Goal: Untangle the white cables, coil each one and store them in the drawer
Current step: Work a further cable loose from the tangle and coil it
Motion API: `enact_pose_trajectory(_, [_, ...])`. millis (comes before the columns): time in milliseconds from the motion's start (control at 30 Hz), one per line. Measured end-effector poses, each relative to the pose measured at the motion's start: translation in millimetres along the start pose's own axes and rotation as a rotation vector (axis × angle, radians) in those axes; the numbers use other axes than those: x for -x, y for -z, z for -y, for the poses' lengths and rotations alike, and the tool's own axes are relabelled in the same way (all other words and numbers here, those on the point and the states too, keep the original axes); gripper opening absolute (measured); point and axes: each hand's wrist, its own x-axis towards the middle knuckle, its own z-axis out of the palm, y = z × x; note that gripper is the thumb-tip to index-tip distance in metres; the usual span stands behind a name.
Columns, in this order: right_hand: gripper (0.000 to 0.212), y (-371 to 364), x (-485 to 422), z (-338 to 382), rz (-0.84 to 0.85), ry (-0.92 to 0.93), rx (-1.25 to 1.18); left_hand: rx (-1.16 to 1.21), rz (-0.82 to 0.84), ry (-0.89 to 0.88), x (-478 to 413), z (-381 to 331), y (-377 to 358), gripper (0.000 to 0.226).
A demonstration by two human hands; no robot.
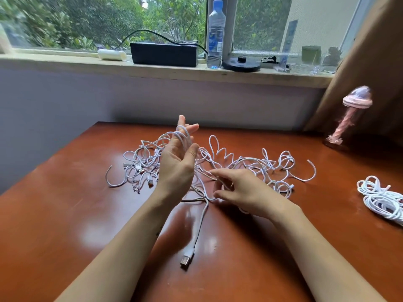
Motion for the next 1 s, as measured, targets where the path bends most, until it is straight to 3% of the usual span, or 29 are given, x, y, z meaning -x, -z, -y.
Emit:
enact_pose_trajectory(167, [0.010,6,0,2,-0.091,0.083,-0.044,-0.415,-0.053,-0.172,-5,5,21,0.060])
enact_pose_trajectory(300, [0.013,8,2,8,-0.231,0.155,-0.032,-0.646,0.137,-0.309,-5,18,25,0.049])
enact_pose_trajectory(433, [0.020,12,3,9,-0.342,0.172,-0.022,-0.747,0.250,-0.316,-4,24,27,0.045])
enact_pose_trajectory(600, [0.014,24,4,7,-0.487,0.210,0.006,-0.714,0.382,-0.250,3,20,22,0.033])
enact_pose_trajectory(733, [0.012,32,5,2,-0.581,0.230,0.048,-0.669,0.391,-0.285,9,15,13,0.019])
enact_pose_trajectory(833, [0.010,36,6,1,-0.631,0.234,0.072,-0.641,0.434,-0.326,11,12,3,0.024])
enact_pose_trajectory(1000, [0.006,40,7,-2,-0.693,0.215,0.067,-0.494,0.507,-0.170,20,12,-2,0.032])
